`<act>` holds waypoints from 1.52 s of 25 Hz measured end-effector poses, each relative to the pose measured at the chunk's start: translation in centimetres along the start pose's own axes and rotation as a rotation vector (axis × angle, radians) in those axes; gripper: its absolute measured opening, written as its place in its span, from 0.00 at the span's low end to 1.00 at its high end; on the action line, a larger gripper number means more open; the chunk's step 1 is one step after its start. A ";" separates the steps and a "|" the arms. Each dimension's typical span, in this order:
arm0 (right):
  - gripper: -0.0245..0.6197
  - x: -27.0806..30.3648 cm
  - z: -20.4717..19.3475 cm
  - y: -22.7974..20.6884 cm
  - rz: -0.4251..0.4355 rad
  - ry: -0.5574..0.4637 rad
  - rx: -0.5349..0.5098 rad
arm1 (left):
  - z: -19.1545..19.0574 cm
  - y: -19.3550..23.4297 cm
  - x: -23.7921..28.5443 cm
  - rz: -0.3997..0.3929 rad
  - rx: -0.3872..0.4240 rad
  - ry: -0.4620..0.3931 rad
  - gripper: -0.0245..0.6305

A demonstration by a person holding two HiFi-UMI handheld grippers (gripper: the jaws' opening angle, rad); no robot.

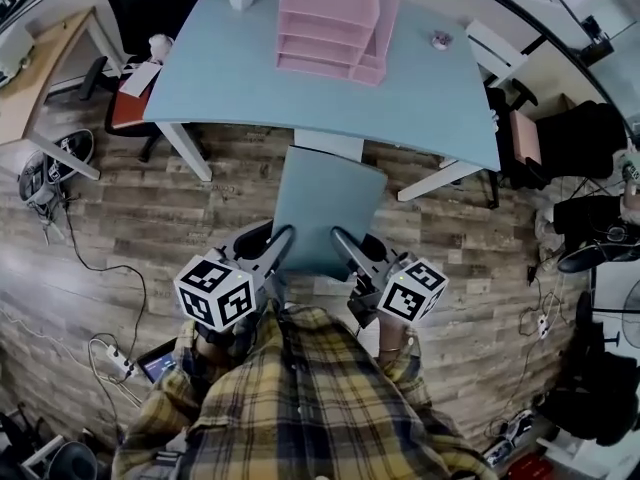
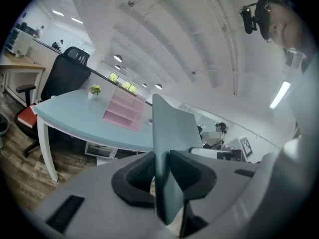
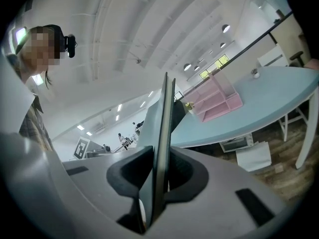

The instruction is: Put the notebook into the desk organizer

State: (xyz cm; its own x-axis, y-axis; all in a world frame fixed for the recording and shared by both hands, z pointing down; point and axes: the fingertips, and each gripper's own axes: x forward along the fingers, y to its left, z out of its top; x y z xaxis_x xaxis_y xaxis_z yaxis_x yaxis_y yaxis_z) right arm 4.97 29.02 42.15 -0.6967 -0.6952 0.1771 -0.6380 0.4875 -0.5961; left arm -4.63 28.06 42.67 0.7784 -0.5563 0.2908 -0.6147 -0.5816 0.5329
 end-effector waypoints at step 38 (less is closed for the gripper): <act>0.15 19.3 10.9 -9.9 -0.044 0.020 0.043 | 14.1 16.4 10.7 0.022 -0.028 0.019 0.18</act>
State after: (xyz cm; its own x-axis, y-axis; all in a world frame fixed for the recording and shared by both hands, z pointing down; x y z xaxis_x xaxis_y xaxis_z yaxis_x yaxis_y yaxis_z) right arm 1.43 5.01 42.93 -0.6750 -0.7045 0.2192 -0.6538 0.4335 -0.6201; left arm -8.21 4.21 43.31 0.7671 -0.5575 0.3174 -0.6282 -0.5524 0.5478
